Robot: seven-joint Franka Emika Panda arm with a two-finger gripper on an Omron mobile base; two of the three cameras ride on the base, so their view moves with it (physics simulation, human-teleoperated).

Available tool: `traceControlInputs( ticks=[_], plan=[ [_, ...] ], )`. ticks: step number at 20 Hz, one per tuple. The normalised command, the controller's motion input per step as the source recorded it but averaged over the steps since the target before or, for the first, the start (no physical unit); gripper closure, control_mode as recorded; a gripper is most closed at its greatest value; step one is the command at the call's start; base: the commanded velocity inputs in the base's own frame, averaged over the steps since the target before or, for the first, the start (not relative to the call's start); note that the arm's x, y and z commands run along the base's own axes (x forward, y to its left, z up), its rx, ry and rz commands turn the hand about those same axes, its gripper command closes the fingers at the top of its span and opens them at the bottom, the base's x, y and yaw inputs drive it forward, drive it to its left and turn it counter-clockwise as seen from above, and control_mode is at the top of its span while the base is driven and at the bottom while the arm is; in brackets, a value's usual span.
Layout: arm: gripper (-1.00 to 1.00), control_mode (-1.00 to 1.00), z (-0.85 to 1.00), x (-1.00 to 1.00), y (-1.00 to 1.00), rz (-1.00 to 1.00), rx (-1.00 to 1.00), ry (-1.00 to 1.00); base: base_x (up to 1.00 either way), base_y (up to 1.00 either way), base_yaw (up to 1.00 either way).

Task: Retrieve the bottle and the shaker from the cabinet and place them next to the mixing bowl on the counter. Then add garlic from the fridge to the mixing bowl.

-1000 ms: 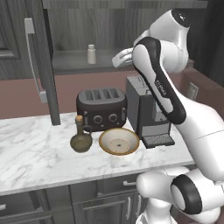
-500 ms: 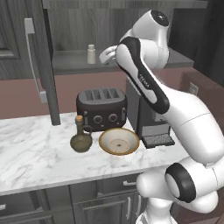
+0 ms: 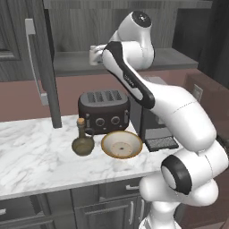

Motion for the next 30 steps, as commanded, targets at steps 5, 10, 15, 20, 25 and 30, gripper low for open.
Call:
traceControlInputs(
  ticks=[5,10,15,20,25,30],
  plan=[
    [-1.00,-1.00,-0.01,0.38,0.00,-0.13,0.00,0.00,0.00,0.00,0.00],
    [-1.00,-1.00,-0.02,0.29,0.00,-0.06,0.00,0.00,0.00,0.00,0.00],
    [-1.00,-1.00,-0.13,0.28,0.06,-0.01,0.00,-0.05,0.00,0.00,0.00],
    [-1.00,-1.00,-0.29,0.38,0.07,0.00,0.00,-0.06,0.00,0.00,0.00],
    [-1.00,-1.00,-0.14,0.34,0.18,0.00,0.01,-0.07,0.00,0.00,0.00],
    [-1.00,-1.00,0.00,0.05,0.12,0.03,0.05,-0.03,0.00,0.00,0.00]
  ],
)
